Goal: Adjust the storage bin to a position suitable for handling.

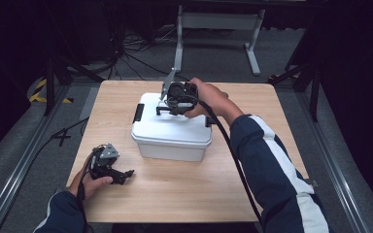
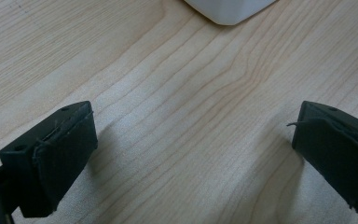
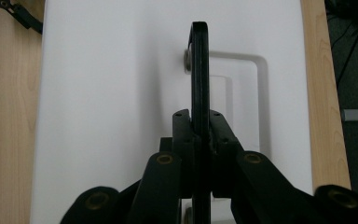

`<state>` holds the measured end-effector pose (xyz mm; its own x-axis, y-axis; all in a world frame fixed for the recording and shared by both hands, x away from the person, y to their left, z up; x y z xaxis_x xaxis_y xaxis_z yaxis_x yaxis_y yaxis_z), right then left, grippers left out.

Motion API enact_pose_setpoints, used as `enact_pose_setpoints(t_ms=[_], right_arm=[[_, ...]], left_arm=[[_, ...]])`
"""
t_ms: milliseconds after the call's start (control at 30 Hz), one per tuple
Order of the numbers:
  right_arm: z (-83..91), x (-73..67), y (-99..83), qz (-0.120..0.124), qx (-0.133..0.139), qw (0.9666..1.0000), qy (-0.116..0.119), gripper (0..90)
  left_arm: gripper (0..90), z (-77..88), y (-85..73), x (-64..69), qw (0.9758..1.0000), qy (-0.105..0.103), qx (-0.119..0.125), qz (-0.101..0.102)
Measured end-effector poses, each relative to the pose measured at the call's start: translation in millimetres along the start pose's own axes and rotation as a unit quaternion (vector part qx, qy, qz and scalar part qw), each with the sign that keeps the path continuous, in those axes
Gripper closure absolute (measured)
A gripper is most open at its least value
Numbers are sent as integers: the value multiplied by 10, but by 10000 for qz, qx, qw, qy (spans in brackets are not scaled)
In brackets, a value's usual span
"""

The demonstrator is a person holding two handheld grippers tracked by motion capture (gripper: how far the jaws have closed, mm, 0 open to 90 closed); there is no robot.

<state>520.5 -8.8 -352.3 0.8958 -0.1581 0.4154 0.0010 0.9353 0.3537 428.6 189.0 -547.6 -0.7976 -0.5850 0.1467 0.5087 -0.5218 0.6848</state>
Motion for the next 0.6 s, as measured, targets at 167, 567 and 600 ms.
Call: enact_pose_setpoints(t_ms=[167,567,600], right_arm=[[105,59,5,-11,112,9999,-56,844],[263,98,-113,-17,63,9998,-173,844],[277,100,-124,-5,63,9999,-155,844]], left_arm=[[4,0,-1,-1,10000,2,-3,-4],[4,2,-1,-1,10000,12,-3,0],[4,2,-1,-1,10000,12,-3,0]])
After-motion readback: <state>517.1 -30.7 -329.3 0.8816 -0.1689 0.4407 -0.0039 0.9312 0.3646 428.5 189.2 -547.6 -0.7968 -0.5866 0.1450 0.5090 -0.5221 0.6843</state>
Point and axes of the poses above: each handheld gripper's, and its own axes: z roughly backward along the jaws, y roughly out of its top, x roughly to its right, the point moved 9 cm from there along -z, roughly forward along the jaws, and after that the axes turned 10 degrees about -y, right-handed, at the moved point
